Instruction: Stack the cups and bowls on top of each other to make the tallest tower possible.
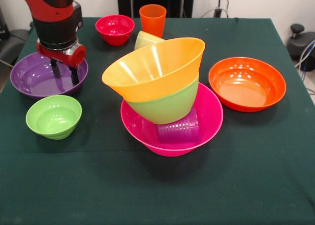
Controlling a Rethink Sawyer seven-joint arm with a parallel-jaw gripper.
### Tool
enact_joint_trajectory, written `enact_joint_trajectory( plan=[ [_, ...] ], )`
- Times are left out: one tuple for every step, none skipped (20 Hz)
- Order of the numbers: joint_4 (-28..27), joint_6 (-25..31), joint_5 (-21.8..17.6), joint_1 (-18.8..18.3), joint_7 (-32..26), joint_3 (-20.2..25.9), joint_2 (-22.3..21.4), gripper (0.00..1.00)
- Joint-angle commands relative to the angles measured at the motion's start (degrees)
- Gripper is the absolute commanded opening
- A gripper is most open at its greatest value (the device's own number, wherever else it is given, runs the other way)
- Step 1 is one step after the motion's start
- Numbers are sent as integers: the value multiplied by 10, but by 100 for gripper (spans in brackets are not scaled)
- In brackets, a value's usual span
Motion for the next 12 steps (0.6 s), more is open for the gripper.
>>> enact_joint_trajectory(
  plan=[
    [28, -12, 7, 25, 18, 8, 1, 100],
    [32, -12, 8, 25, 17, 9, -3, 100],
    [34, -10, 10, 24, 16, 10, -5, 100],
    [35, -9, 12, 23, 16, 11, -6, 100],
    [36, -5, 14, 24, 16, 11, -10, 100],
    [34, -1, 15, 25, 14, 12, -13, 100],
    [35, 2, 17, 24, 12, 13, -15, 100],
    [35, 2, 18, 25, 14, 12, -15, 100],
    [36, 4, 20, 26, 14, 11, -19, 100],
    [38, 5, 22, 29, 16, 9, -24, 100],
    [40, 10, 25, 29, 14, 10, -31, 100],
    [44, 18, 30, 27, 9, 13, -36, 100]
  ],
)
